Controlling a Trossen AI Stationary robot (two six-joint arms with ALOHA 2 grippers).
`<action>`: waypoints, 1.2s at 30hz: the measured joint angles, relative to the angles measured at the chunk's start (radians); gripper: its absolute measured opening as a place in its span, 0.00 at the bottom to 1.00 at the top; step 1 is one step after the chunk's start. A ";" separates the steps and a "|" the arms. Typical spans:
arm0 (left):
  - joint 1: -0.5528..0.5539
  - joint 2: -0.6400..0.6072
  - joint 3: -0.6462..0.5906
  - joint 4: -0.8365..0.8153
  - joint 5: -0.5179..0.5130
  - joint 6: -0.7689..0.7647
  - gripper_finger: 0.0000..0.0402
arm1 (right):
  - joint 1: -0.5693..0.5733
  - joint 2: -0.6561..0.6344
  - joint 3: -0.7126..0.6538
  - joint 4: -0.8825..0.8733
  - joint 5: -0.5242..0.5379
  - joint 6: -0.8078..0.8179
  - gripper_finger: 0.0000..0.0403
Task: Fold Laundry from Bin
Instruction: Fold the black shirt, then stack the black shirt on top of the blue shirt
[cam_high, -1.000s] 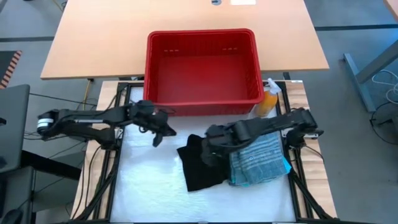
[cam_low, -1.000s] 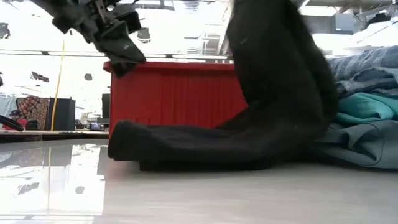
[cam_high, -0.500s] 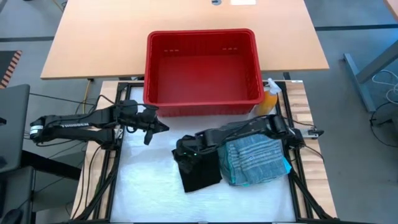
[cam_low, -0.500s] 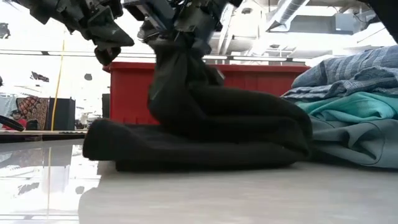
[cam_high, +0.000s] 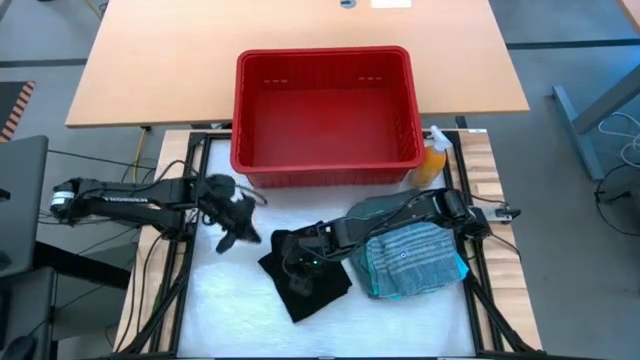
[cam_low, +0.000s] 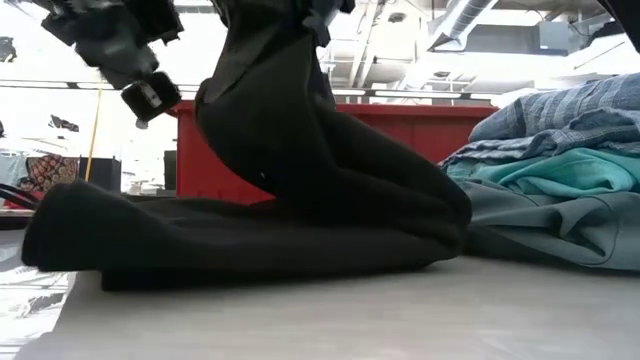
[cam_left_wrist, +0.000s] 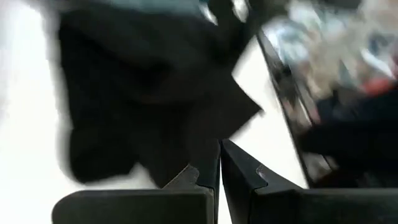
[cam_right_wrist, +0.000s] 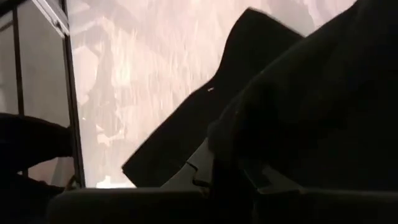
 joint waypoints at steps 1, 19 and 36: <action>-0.025 0.012 0.000 -0.012 0.015 0.001 0.01 | 0.000 0.002 -0.001 0.002 -0.009 -0.008 0.12; 0.018 0.079 -0.002 0.067 -0.127 0.098 0.01 | 0.025 -0.004 0.000 0.093 -0.304 0.142 0.60; -0.090 0.310 0.004 0.368 -0.089 -0.110 0.08 | 0.404 0.000 -0.008 -0.116 0.600 1.497 0.60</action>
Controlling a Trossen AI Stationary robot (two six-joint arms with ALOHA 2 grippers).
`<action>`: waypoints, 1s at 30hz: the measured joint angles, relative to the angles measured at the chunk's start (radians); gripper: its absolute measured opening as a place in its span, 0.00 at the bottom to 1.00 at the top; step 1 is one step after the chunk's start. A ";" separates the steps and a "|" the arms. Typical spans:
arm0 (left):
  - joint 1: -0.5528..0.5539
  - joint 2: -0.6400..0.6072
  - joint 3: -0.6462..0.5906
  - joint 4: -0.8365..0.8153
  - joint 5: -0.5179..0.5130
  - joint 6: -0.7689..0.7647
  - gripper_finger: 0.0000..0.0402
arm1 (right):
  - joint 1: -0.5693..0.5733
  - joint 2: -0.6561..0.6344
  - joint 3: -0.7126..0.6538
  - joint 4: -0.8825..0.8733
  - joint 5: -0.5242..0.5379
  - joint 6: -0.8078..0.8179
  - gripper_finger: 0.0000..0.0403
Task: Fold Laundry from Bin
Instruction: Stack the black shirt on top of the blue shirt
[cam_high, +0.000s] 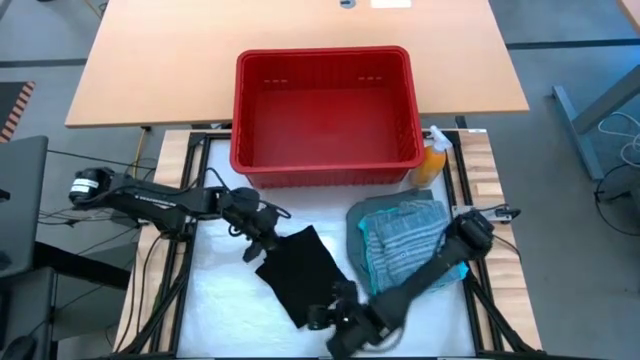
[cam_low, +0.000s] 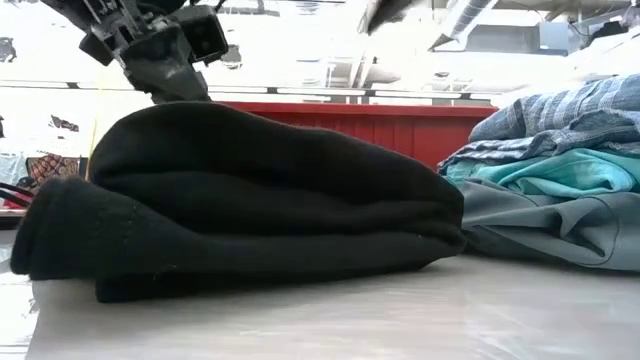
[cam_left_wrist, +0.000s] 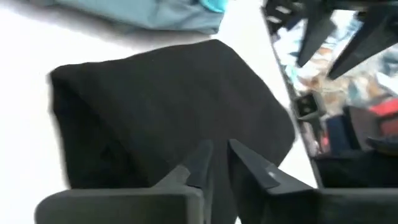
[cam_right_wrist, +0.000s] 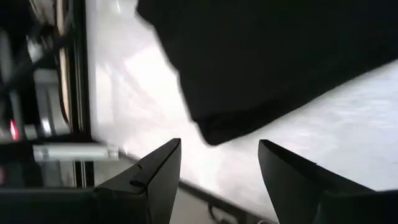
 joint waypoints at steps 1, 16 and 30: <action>0.011 -0.002 0.005 -0.019 -0.009 -0.003 0.11 | 0.020 0.000 -0.004 -0.023 0.045 0.059 0.60; 0.065 0.255 0.011 -0.006 -0.101 -0.131 0.64 | 0.016 0.002 -0.227 0.093 0.072 0.154 0.60; -0.004 0.554 0.013 0.269 0.095 -0.202 0.60 | -0.028 0.091 -0.381 0.363 0.108 0.060 0.57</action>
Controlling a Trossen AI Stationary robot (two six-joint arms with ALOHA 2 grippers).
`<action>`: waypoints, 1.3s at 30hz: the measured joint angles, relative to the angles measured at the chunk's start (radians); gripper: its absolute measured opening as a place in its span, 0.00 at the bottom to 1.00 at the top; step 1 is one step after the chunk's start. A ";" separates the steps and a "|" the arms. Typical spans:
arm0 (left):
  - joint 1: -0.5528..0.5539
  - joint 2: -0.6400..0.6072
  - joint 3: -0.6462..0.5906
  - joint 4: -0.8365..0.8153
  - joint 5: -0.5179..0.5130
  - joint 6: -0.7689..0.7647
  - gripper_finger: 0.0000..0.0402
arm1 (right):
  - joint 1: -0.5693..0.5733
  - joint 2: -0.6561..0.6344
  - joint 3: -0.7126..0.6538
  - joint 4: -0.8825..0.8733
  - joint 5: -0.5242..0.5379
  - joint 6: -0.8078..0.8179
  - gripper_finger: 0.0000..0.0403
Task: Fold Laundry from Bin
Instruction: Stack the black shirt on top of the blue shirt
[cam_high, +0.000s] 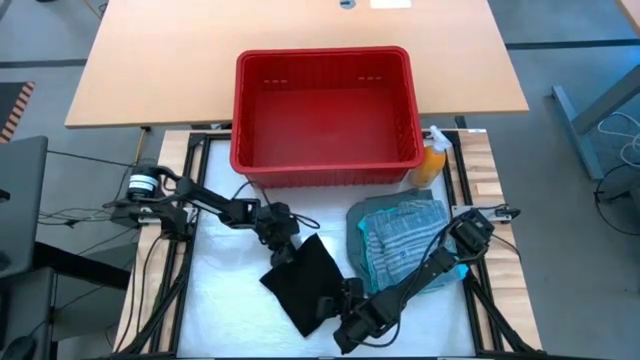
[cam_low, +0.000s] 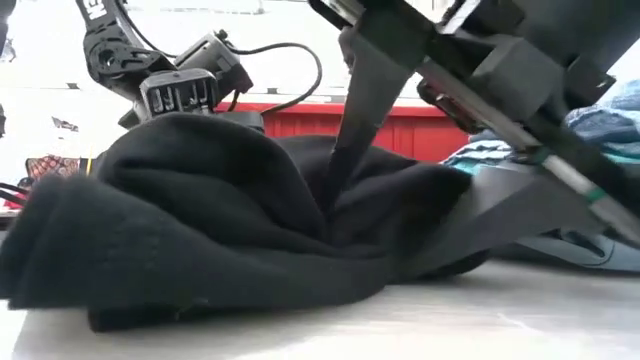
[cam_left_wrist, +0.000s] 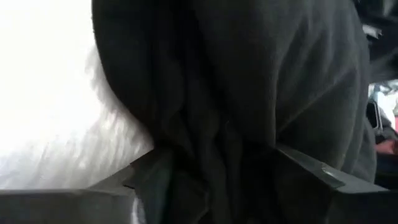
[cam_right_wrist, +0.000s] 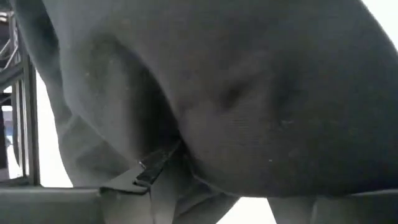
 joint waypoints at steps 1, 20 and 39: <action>-0.004 0.004 0.000 0.021 0.002 -0.019 0.56 | -0.004 0.001 0.003 0.001 0.012 -0.025 0.55; -0.033 -0.254 0.007 0.217 -0.005 -0.273 0.02 | -0.022 -0.236 0.210 -0.472 0.058 -0.499 0.13; -0.040 0.183 0.833 0.051 -0.218 -0.233 0.01 | 0.053 -0.758 0.213 -1.170 -0.327 -0.540 0.13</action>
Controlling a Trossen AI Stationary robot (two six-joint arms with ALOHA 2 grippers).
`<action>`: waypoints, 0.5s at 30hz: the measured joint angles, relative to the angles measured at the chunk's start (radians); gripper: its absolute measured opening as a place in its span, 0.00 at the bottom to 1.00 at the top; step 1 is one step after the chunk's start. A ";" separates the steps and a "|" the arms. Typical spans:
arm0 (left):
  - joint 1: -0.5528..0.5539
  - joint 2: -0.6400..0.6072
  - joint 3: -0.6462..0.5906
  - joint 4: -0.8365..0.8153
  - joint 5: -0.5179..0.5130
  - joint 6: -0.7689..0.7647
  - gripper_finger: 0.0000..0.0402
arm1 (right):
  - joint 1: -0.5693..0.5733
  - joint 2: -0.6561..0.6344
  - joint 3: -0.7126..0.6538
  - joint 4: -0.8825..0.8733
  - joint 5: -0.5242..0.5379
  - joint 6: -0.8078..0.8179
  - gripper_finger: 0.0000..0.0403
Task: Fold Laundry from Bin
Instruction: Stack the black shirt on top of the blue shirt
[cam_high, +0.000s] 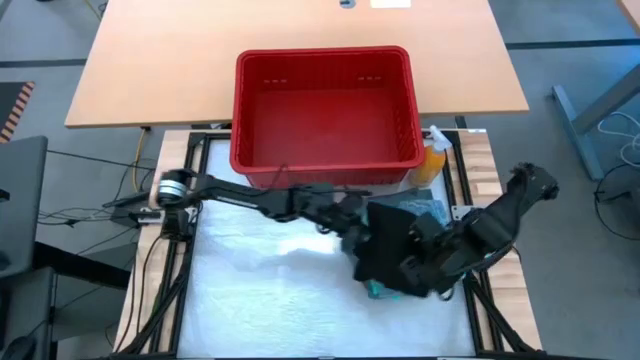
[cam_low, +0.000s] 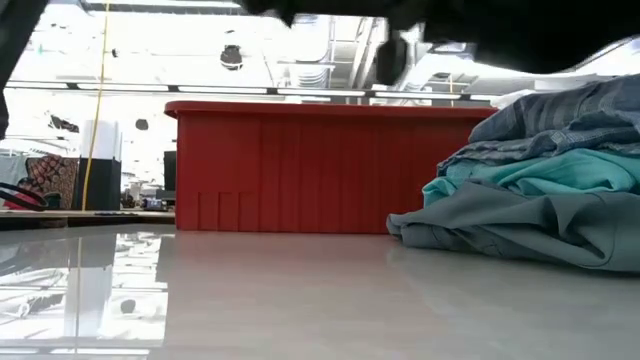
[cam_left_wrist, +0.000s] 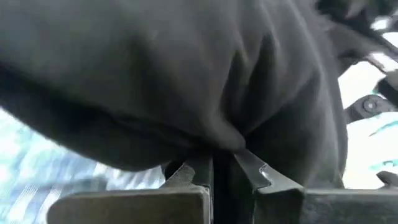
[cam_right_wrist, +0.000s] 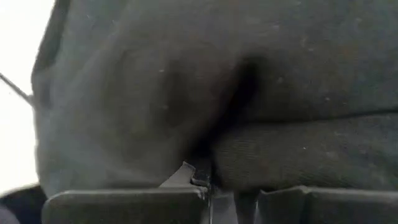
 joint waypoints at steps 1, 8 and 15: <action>0.001 0.032 0.045 -0.013 0.002 -0.010 0.01 | 0.002 -0.021 -0.004 0.000 -0.019 -0.023 0.13; -0.001 0.253 0.338 -0.107 0.010 -0.052 0.01 | -0.013 -0.173 -0.159 0.006 -0.045 -0.136 0.13; -0.003 0.296 0.395 -0.208 -0.132 -0.046 0.01 | -0.070 -0.361 -0.446 0.004 -0.120 -0.337 0.13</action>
